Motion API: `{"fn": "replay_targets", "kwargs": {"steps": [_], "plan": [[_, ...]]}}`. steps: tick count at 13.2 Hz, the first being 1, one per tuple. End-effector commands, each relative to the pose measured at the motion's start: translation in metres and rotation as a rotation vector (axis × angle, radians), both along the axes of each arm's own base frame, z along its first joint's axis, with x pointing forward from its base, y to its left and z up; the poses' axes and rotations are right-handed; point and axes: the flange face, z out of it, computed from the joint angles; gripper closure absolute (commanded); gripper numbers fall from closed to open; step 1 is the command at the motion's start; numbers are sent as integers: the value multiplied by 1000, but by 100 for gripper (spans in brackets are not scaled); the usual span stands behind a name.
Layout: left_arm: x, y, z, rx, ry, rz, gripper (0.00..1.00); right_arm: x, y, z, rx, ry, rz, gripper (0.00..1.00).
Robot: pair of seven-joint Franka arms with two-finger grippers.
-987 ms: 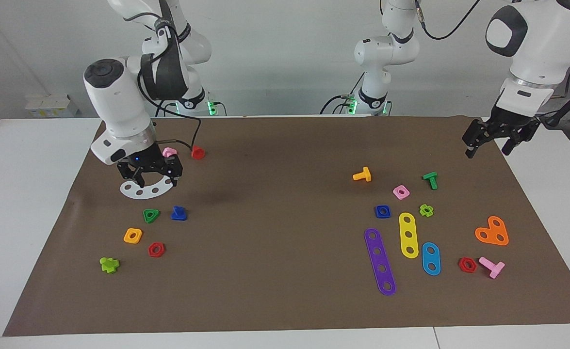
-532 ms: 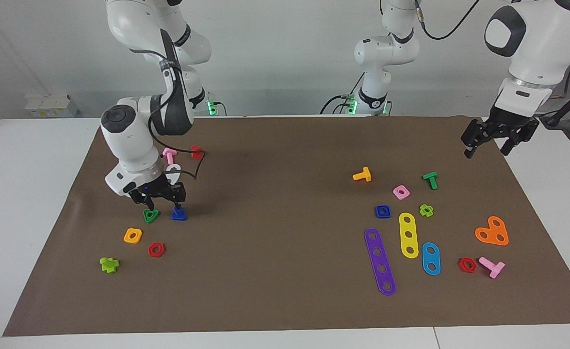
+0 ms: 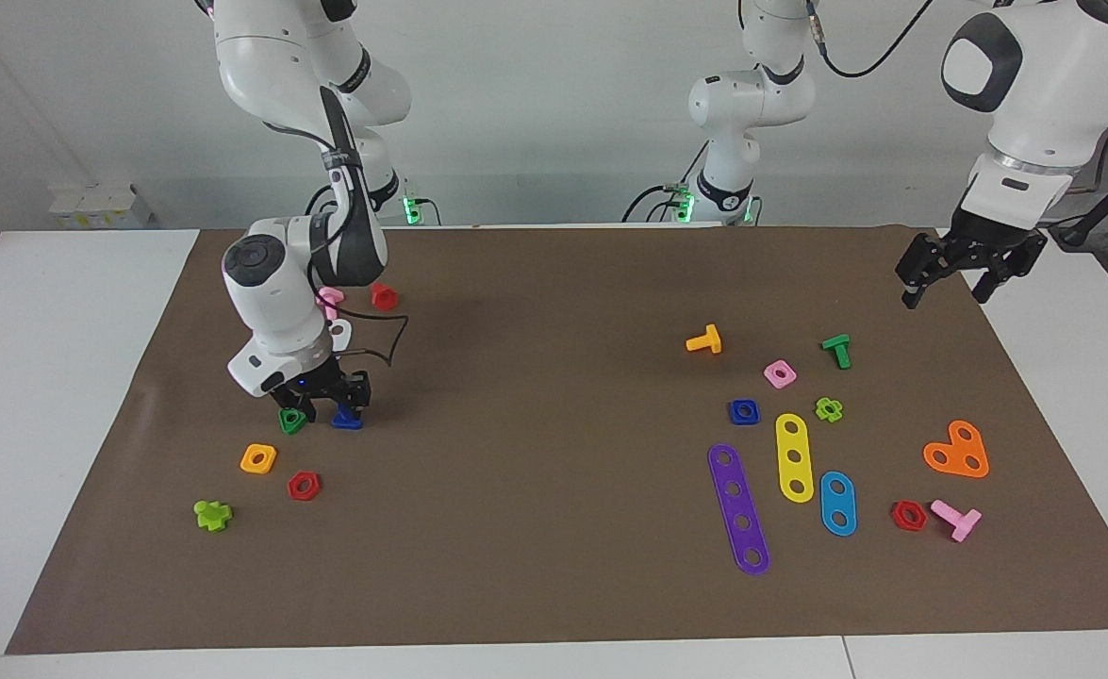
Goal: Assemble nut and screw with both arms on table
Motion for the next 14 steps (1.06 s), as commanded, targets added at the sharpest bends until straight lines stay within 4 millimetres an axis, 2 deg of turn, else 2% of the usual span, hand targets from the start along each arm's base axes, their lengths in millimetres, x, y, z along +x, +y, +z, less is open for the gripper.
{"fn": "replay_targets", "kwargs": {"steps": [1,2,4,5,6,7,9,10,12,14], "plan": [[-6,-5,-5,7,-11,-5,0,-11,1,-3,4,-4,20,32],[-5,-8,-10,4,-16,-7,0,-13,1,-5,4,1,20,35],[-1,-10,-19,0,-11,-13,0,-13,1,-5,3,1,29,51],[0,-14,-30,-10,-5,-16,0,-13,1,-5,3,4,30,64],[2,-29,-48,-17,-1,-33,0,-13,1,-4,3,3,34,80],[1,-38,-61,-19,3,-46,0,-14,1,-4,2,4,34,100],[3,-63,-84,-28,7,-39,0,-11,4,1,4,-6,30,100],[3,-65,-91,-33,3,-20,0,-9,9,9,6,-16,33,100],[4,-71,-97,-34,8,-22,0,-10,38,17,13,-22,17,100],[9,-89,-111,-35,8,-48,0,-15,90,21,28,-29,-34,100]]}}
